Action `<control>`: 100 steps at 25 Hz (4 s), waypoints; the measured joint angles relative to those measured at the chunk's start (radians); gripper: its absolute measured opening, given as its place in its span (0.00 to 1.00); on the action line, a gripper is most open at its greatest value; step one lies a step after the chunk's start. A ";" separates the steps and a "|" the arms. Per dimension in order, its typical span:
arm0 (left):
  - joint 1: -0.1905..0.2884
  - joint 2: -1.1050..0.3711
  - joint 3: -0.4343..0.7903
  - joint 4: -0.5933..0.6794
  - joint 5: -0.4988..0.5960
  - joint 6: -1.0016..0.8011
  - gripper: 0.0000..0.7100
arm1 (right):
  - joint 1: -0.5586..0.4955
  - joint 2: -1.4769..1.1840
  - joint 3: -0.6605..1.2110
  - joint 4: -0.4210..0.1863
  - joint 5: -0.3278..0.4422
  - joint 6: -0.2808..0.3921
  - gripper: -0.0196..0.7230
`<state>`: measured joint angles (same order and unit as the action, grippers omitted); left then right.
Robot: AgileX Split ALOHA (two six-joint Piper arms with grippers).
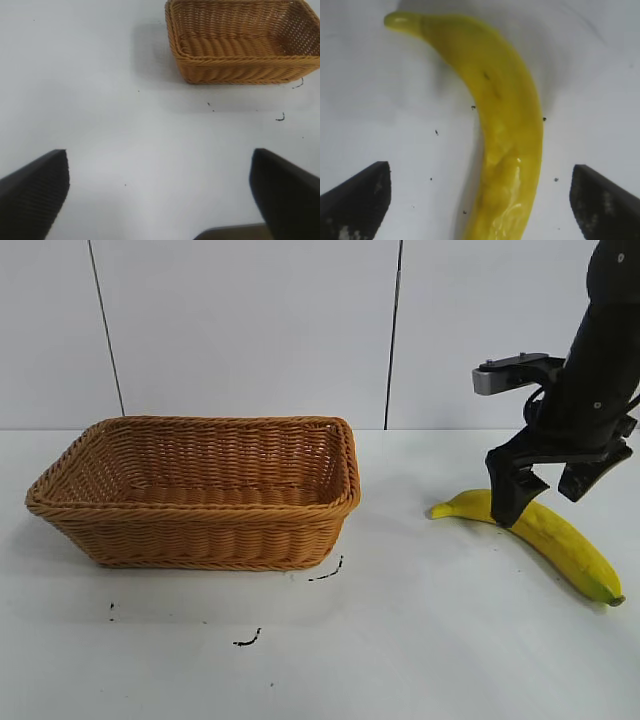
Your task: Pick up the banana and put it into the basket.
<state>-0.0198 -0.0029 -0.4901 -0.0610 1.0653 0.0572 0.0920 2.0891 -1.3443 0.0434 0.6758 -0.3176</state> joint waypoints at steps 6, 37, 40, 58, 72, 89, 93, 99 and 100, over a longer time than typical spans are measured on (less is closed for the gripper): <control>0.000 0.000 0.000 0.000 0.000 0.000 0.98 | -0.011 0.041 0.000 0.000 -0.015 0.033 0.96; 0.000 0.000 0.000 0.000 0.000 0.000 0.98 | 0.001 -0.169 -0.267 -0.008 0.342 -0.006 0.46; 0.000 0.000 0.000 0.000 0.000 0.000 0.98 | 0.037 -0.148 -0.380 -0.004 0.395 -0.018 0.46; 0.000 0.000 0.000 0.000 0.000 0.000 0.98 | 0.498 0.223 -0.912 -0.051 0.406 -0.231 0.46; 0.000 0.000 0.000 0.000 0.000 0.000 0.98 | 0.560 0.422 -0.915 -0.066 0.220 -0.332 0.46; 0.000 0.000 0.000 0.000 0.000 0.000 0.98 | 0.559 0.380 -0.915 -0.065 0.208 -0.139 0.95; 0.000 0.000 0.000 -0.001 0.000 0.000 0.98 | 0.557 0.282 -0.916 -0.068 0.308 0.045 0.95; 0.000 0.000 0.000 -0.001 0.000 0.000 0.98 | 0.459 0.220 -0.921 -0.061 0.366 0.268 0.95; 0.000 0.000 0.000 -0.001 0.000 0.000 0.98 | 0.432 0.220 -0.921 -0.061 0.373 0.290 0.95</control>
<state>-0.0198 -0.0029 -0.4901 -0.0617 1.0653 0.0572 0.5240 2.3086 -2.2656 -0.0180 1.0486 -0.0279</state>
